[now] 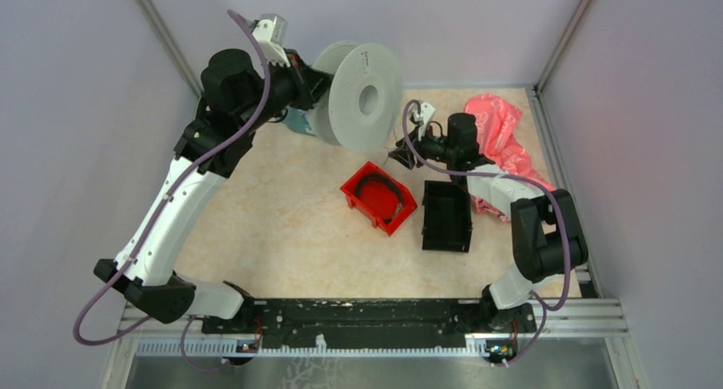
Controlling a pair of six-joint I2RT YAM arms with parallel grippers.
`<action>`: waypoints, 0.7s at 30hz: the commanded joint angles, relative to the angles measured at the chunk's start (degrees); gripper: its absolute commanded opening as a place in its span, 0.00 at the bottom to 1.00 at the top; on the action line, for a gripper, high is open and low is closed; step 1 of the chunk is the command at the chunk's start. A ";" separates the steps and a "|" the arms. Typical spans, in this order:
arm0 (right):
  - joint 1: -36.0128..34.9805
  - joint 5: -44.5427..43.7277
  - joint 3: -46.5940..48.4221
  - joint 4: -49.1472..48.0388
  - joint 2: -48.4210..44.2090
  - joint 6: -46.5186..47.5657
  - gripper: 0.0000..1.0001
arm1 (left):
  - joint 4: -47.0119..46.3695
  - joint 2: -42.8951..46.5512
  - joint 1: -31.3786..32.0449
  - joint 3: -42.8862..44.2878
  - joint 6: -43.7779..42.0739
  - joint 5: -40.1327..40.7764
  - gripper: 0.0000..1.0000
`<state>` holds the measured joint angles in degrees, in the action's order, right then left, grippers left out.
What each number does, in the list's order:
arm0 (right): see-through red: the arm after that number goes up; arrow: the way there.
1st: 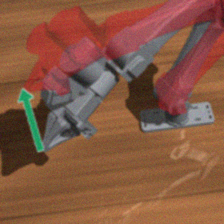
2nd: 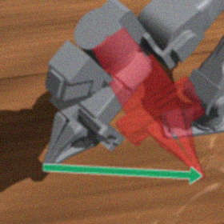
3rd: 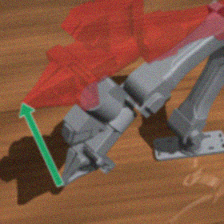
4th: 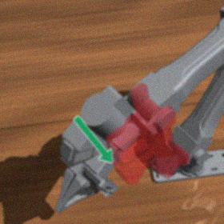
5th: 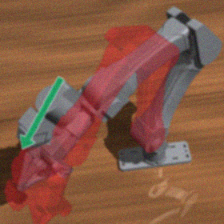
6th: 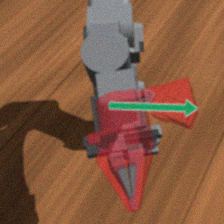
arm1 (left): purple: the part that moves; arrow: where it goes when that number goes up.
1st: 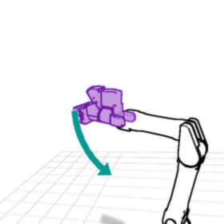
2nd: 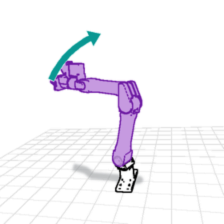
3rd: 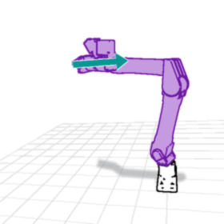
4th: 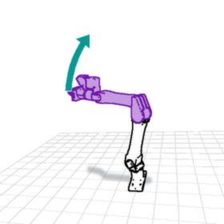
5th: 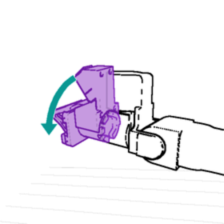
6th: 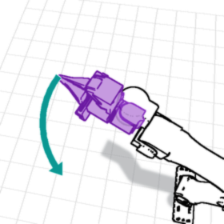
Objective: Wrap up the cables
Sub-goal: Wrap the cable around the cable reel.
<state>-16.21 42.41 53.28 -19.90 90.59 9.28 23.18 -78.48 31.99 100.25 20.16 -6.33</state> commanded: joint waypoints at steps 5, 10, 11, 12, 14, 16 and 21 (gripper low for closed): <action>0.47 1.45 1.08 -4.37 -1.15 -0.21 0.16 | -4.80 2.88 -1.20 -0.53 1.81 -0.96 0.00; 0.47 2.13 0.96 -3.15 -2.10 -0.31 0.00 | -4.77 2.59 -1.78 -0.75 2.24 0.54 0.00; 0.47 2.87 0.84 -2.74 -2.43 -0.31 0.00 | -4.73 2.55 -1.96 -0.75 2.37 1.13 0.00; 0.52 3.29 0.74 -2.39 -2.70 -0.31 0.00 | -4.65 2.41 -2.11 -0.90 2.41 1.62 0.00; 0.48 4.16 0.66 -1.77 -3.27 -0.31 0.00 | -4.55 2.36 -2.28 -1.24 2.54 2.03 0.00; 0.47 4.83 0.66 -0.90 -3.84 -0.19 0.00 | -4.55 2.28 -2.47 -1.52 2.61 2.51 0.00; 0.47 5.81 0.35 1.38 -5.00 0.71 0.00 | -4.68 2.18 -3.05 -1.81 2.87 2.84 0.00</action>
<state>-16.19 45.43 53.28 -18.68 89.32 8.84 23.20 -77.87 29.63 97.97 21.43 -4.32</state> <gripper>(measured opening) 0.005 0.041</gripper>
